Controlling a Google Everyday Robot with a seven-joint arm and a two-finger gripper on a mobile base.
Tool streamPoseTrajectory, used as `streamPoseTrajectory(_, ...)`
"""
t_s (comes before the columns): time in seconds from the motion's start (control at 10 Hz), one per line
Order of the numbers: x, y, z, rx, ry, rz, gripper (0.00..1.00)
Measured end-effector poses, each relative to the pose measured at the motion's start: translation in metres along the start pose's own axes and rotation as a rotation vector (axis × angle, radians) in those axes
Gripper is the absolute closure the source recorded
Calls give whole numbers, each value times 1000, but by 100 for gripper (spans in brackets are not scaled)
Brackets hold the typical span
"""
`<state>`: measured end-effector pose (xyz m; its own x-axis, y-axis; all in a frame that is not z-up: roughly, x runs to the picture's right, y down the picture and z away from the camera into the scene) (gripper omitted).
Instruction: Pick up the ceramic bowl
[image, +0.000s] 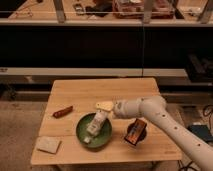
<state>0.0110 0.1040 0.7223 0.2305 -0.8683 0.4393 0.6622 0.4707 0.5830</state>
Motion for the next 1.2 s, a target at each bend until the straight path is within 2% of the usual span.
streamPoseTrajectory(0.1,7,5,-21,-87,-11,5,20)
streamPoseTrajectory(0.2,10,9,-31,-125,-12,13,20)
streamPoseTrajectory(0.3,12,9,-36,-147,-15,14,20)
streamPoseTrajectory(0.6,11,8,-36,-147,-18,13,20)
streamPoseTrajectory(0.8,13,10,-37,-155,-24,-15,20)
streamPoseTrajectory(1.2,1,23,-35,-190,-102,-92,20)
